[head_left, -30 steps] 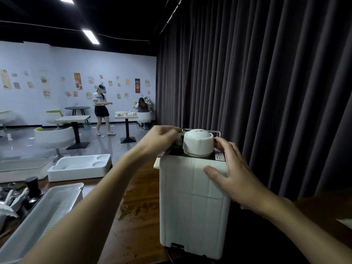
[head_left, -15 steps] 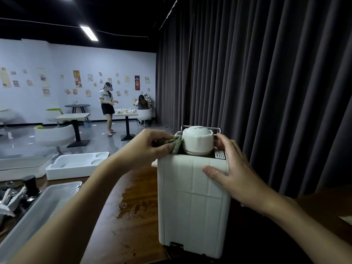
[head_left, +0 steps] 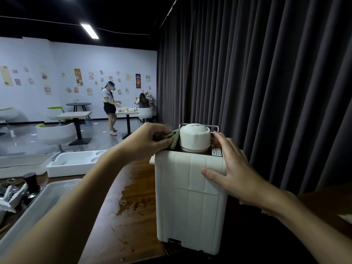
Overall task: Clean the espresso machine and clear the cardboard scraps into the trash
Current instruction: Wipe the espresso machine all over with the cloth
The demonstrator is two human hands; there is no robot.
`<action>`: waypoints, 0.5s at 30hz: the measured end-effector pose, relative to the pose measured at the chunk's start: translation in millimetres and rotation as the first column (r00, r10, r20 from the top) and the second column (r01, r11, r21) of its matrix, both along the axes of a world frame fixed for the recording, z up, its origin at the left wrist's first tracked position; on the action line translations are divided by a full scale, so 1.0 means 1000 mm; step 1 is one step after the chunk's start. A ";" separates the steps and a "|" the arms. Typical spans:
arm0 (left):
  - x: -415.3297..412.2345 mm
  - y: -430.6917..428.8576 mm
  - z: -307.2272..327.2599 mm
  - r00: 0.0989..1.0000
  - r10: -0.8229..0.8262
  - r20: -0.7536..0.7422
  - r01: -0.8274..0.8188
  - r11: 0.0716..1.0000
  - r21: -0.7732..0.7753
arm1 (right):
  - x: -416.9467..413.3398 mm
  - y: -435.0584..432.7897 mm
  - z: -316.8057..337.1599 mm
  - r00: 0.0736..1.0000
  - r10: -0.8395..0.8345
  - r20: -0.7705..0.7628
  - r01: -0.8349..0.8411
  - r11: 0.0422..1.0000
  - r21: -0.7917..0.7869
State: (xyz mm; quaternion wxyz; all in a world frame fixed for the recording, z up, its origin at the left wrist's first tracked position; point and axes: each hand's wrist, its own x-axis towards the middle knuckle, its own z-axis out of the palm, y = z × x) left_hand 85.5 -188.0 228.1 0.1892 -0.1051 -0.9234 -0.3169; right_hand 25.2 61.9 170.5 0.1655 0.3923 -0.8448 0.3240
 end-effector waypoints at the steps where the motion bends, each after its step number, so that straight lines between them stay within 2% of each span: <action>1: 0.011 0.002 -0.004 0.999 0.013 -0.029 -0.013 1.000 -0.008 | 0.000 0.000 -0.001 1.000 0.001 0.000 -0.001 1.000 -0.010; 3: 0.029 0.011 -0.016 0.988 0.092 -0.126 -0.094 0.995 -0.016 | -0.002 -0.002 -0.004 1.000 0.013 0.002 -0.012 1.000 -0.024; 6: 0.035 0.030 -0.035 0.921 0.222 -0.320 -0.253 0.966 -0.057 | -0.005 0.003 0.000 0.996 0.075 0.055 -0.074 0.997 -0.005; 8: 0.033 0.041 -0.041 0.886 0.227 -0.404 -0.277 0.958 -0.071 | -0.008 0.013 0.006 0.992 0.114 0.062 -0.114 0.993 -0.006; 12: 0.027 0.058 -0.051 0.820 0.246 -0.517 -0.330 0.941 -0.075 | -0.010 0.020 0.001 0.996 0.085 0.003 -0.085 0.993 0.080; 15: 0.025 0.071 -0.056 0.785 0.256 -0.564 -0.353 0.933 -0.067 | -0.011 0.019 -0.004 0.983 0.150 0.109 -0.154 0.988 0.026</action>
